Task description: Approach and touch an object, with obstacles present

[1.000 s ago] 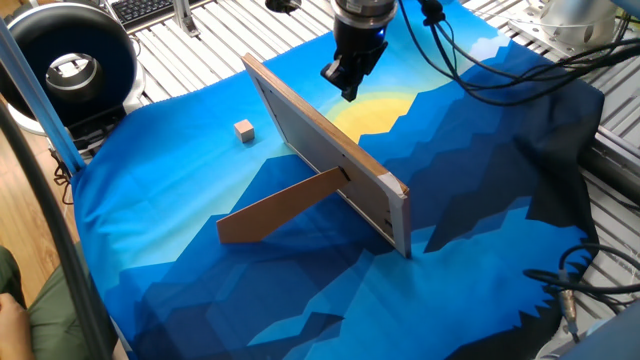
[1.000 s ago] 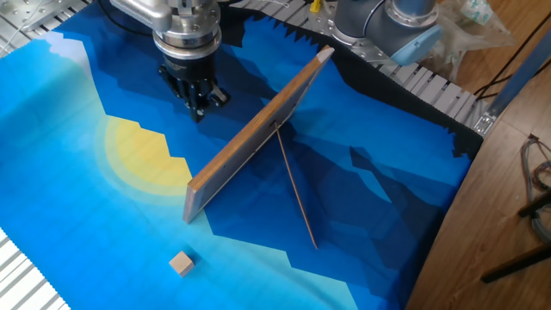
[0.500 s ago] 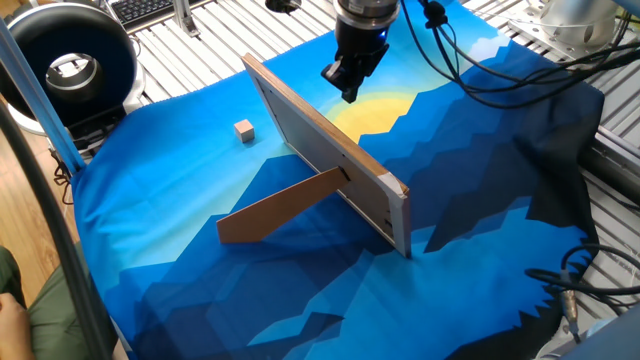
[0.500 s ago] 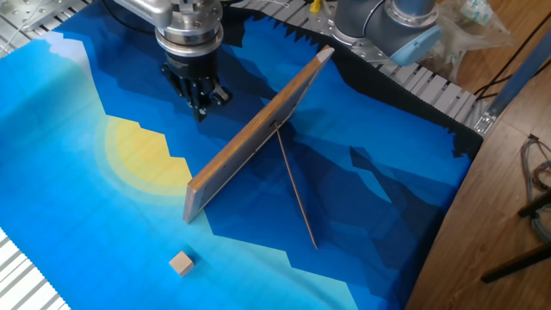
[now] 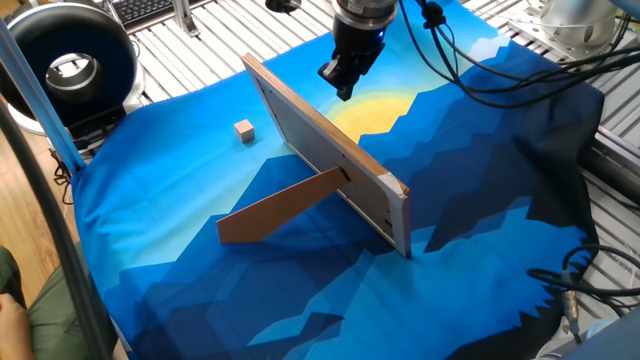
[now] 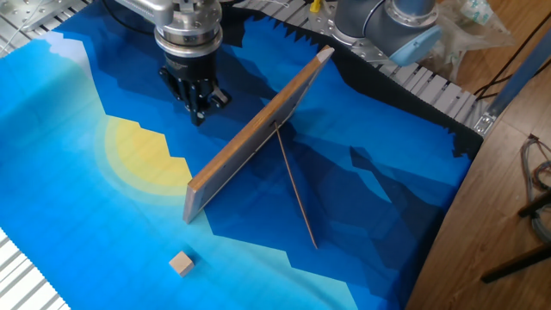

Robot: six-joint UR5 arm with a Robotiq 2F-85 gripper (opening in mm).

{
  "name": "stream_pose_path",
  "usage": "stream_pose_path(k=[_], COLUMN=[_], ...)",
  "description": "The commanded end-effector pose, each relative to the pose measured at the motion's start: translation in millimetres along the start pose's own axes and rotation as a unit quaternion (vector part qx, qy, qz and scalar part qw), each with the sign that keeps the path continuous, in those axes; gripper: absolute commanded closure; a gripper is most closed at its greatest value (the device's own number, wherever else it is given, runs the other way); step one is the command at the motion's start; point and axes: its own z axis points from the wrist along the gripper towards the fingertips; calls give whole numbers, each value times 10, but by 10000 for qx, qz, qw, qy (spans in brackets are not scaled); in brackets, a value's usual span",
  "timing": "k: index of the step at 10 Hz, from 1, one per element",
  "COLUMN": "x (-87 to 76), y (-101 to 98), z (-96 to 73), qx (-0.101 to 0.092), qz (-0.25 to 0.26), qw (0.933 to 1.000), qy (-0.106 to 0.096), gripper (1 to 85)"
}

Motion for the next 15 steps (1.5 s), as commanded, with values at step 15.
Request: stream_pose_path(k=[15], x=[-395], y=[-44], z=[437], qx=[-27], qz=[-146], qw=[9994], qy=[327], gripper=[847])
